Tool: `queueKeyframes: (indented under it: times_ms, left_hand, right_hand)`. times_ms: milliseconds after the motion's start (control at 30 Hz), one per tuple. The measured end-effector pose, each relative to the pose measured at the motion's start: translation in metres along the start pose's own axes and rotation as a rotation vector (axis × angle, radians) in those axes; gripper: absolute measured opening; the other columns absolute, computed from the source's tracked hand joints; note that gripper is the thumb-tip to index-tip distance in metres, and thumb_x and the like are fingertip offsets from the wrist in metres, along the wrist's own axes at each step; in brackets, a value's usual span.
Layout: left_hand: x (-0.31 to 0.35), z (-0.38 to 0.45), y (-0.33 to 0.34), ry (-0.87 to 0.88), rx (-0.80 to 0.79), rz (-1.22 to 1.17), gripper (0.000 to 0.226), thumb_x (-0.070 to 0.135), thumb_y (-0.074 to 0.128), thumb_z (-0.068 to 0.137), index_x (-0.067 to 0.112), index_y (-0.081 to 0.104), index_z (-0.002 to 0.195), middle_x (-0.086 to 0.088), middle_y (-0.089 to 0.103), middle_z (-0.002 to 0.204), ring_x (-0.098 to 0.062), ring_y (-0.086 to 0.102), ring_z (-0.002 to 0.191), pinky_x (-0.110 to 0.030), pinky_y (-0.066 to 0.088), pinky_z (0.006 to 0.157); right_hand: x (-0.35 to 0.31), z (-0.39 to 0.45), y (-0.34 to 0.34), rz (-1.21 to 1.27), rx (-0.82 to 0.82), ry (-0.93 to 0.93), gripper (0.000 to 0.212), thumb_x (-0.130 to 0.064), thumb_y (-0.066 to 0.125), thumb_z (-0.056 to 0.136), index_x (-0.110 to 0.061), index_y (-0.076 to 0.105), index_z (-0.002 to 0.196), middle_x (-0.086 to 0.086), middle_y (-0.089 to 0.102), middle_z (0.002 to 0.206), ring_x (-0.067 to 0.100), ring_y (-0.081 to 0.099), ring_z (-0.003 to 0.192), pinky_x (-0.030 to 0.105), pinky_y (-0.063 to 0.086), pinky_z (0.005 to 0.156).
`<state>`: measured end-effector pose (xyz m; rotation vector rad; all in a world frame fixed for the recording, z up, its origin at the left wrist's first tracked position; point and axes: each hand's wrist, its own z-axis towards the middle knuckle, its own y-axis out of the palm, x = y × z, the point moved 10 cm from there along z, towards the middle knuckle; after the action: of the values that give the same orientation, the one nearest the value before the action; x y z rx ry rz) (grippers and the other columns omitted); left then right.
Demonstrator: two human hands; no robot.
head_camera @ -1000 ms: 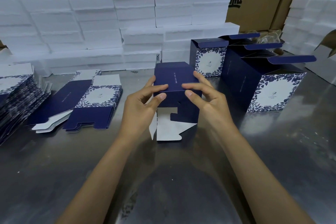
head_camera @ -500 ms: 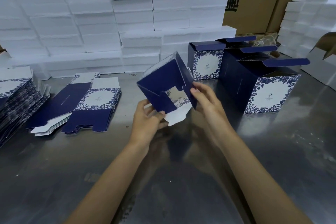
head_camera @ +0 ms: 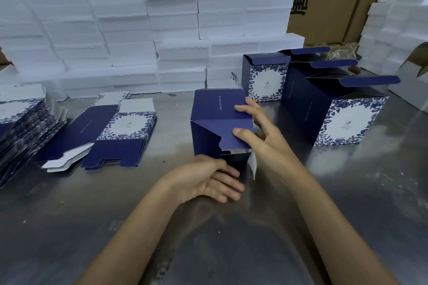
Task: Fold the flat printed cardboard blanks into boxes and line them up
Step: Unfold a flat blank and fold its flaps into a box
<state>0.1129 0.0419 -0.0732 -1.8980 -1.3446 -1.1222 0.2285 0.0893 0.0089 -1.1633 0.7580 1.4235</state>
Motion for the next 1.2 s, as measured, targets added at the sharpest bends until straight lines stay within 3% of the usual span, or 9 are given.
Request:
queueKeyframes:
  times_ms: [133, 200, 267, 333, 433, 533, 733, 967, 1200]
  left_hand:
    - [0.029, -0.026, -0.023, 0.065, 0.139, 0.306, 0.032, 0.026, 0.051, 0.101, 0.008, 0.072, 0.088, -0.011, 0.076, 0.075, -0.015, 0.065, 0.047, -0.017, 0.038, 0.035]
    - [0.056, -0.044, -0.049, 0.202, 0.345, 0.338, 0.036, 0.029, 0.058, 0.097, 0.014, 0.073, 0.067, -0.003, 0.067, 0.056, -0.011, 0.051, 0.037, -0.014, 0.029, 0.034]
    - [0.084, -0.071, -0.077, 0.486, 0.615, 0.234, 0.035, 0.027, 0.062, 0.092, 0.017, 0.070, 0.060, 0.005, 0.060, 0.053, -0.008, 0.047, 0.042, -0.015, 0.032, 0.039]
    - [0.099, -0.095, -0.086, 0.747, 0.791, 0.179, 0.018, 0.025, 0.065, 0.091, 0.021, 0.072, 0.075, 0.016, 0.066, 0.075, -0.002, 0.055, 0.065, -0.018, 0.043, 0.060]
    - [0.102, -0.084, -0.066, 0.801, 0.727, 0.374, 0.024, 0.027, 0.070, 0.092, 0.033, 0.068, 0.115, 0.022, 0.059, 0.130, 0.005, 0.053, 0.117, -0.022, 0.041, 0.098]
    - [0.098, -0.068, -0.050, 0.814, 0.631, 0.506, 0.041, 0.023, 0.072, 0.090, 0.026, 0.062, 0.130, 0.016, 0.048, 0.147, 0.001, 0.032, 0.143, -0.025, 0.026, 0.119]
    - [0.097, -0.067, -0.053, 0.918, 0.720, 0.541, 0.034, 0.019, 0.074, 0.089, 0.024, 0.069, 0.122, 0.011, 0.058, 0.136, -0.005, 0.035, 0.142, -0.015, 0.025, 0.115]
    - [0.100, -0.065, -0.052, 0.991, 0.770, 0.574, 0.029, 0.014, 0.075, 0.088, 0.024, 0.072, 0.115, 0.008, 0.063, 0.129, -0.013, 0.042, 0.137, -0.019, 0.028, 0.113]
    - [0.095, -0.061, -0.046, 0.998, 0.754, 0.496, 0.029, 0.021, 0.078, 0.085, 0.025, 0.073, 0.113, 0.012, 0.063, 0.128, -0.007, 0.040, 0.137, -0.021, 0.031, 0.113]
  right_hand:
    - [0.000, 0.000, -0.001, 0.002, 0.017, -0.001, 0.040, -0.019, 0.070, 0.093, -0.043, 0.062, 0.125, -0.027, 0.031, 0.157, -0.009, 0.034, 0.141, 0.046, 0.036, 0.118]
    - [0.000, 0.000, -0.002, 0.016, 0.020, -0.002, 0.041, -0.018, 0.071, 0.093, -0.043, 0.063, 0.124, -0.027, 0.032, 0.157, -0.009, 0.034, 0.141, 0.044, 0.038, 0.117]
    - [-0.001, -0.001, 0.000, 0.027, 0.014, -0.001, 0.041, -0.018, 0.071, 0.093, -0.043, 0.063, 0.124, -0.028, 0.032, 0.156, -0.009, 0.034, 0.141, 0.042, 0.040, 0.116]
    - [-0.001, -0.001, 0.001, 0.026, 0.011, 0.003, 0.040, -0.018, 0.071, 0.094, -0.042, 0.063, 0.125, -0.028, 0.032, 0.156, -0.009, 0.036, 0.140, 0.043, 0.040, 0.116]
    - [-0.002, -0.001, 0.002, 0.044, 0.006, 0.009, 0.040, -0.016, 0.071, 0.094, -0.038, 0.064, 0.125, -0.028, 0.033, 0.156, -0.009, 0.039, 0.138, 0.044, 0.041, 0.115]
    - [-0.004, -0.003, 0.003, 0.050, -0.009, 0.003, 0.040, -0.013, 0.072, 0.093, -0.034, 0.065, 0.126, -0.024, 0.034, 0.157, -0.006, 0.042, 0.138, 0.043, 0.044, 0.113]
    - [-0.006, -0.003, -0.001, 0.079, 0.013, -0.003, 0.040, -0.004, 0.075, 0.088, -0.025, 0.068, 0.122, -0.019, 0.038, 0.155, -0.003, 0.045, 0.137, 0.026, 0.055, 0.095]
    - [-0.009, 0.000, -0.006, 0.024, 0.092, -0.013, 0.033, -0.005, 0.077, 0.086, -0.023, 0.072, 0.114, -0.017, 0.044, 0.152, 0.004, 0.046, 0.138, 0.051, 0.044, 0.110]
    - [-0.015, -0.001, -0.003, -0.019, 0.088, -0.052, 0.028, -0.009, 0.080, 0.083, -0.021, 0.076, 0.108, -0.014, 0.044, 0.152, -0.003, 0.040, 0.140, 0.039, 0.035, 0.119]
